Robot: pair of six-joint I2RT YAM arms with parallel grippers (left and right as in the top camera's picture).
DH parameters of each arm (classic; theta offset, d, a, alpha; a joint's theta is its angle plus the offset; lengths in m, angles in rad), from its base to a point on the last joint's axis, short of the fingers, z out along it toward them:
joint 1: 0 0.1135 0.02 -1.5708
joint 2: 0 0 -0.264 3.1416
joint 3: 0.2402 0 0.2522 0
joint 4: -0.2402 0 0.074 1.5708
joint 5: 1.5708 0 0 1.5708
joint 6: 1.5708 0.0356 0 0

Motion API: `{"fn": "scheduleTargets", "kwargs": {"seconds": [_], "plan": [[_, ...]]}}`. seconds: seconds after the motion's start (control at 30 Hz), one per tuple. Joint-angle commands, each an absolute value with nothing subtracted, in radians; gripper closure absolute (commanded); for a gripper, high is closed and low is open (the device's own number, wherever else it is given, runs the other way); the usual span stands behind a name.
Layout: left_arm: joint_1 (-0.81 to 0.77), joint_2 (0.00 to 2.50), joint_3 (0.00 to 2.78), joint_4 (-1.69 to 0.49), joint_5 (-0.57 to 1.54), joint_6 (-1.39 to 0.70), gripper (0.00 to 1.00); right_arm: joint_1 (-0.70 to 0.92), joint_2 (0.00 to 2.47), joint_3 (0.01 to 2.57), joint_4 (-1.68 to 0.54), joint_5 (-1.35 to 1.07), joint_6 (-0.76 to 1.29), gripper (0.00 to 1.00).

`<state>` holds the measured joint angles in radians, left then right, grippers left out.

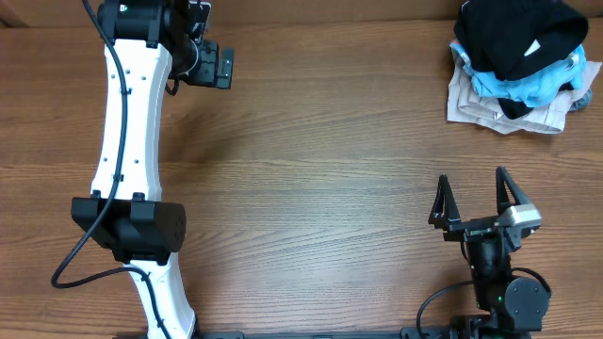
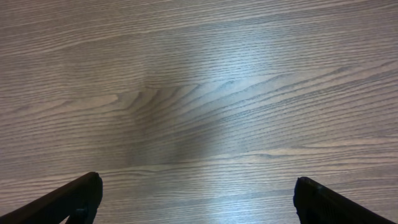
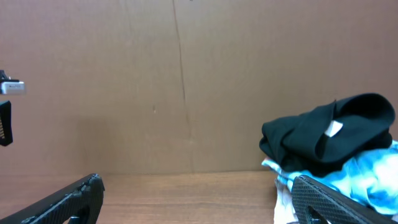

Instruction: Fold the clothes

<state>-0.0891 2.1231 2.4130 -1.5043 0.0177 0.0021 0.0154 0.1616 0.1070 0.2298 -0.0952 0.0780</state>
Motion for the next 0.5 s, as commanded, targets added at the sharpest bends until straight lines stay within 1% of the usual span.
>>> {"fn": "scheduleTargets", "kwargs": {"seconds": [0.0,0.1,0.2,0.33,0.43,0.47], "plan": [[-0.085,2.119,2.408,-1.506,0.018,0.0,0.0,0.027,0.099,0.054,0.231,-0.065,0.079,0.0],[-0.085,2.119,2.408,-1.506,0.018,0.0,0.0,0.027,0.051,0.012,0.226,-0.073,0.082,0.0],[-0.085,2.119,2.408,-1.506,0.018,0.0,0.0,0.027,0.001,0.008,0.12,-0.072,0.082,0.0],[-0.085,2.119,2.408,-1.506,0.018,0.0,0.0,0.027,0.002,0.008,0.026,-0.072,0.082,0.0],[-0.085,2.119,2.408,-1.506,0.018,0.0,0.0,0.027,0.002,0.008,-0.086,-0.071,0.082,0.0],[-0.085,2.119,2.408,-1.506,0.018,0.0,0.0,0.027,0.004,0.008,-0.079,-0.064,0.081,0.0]]}}
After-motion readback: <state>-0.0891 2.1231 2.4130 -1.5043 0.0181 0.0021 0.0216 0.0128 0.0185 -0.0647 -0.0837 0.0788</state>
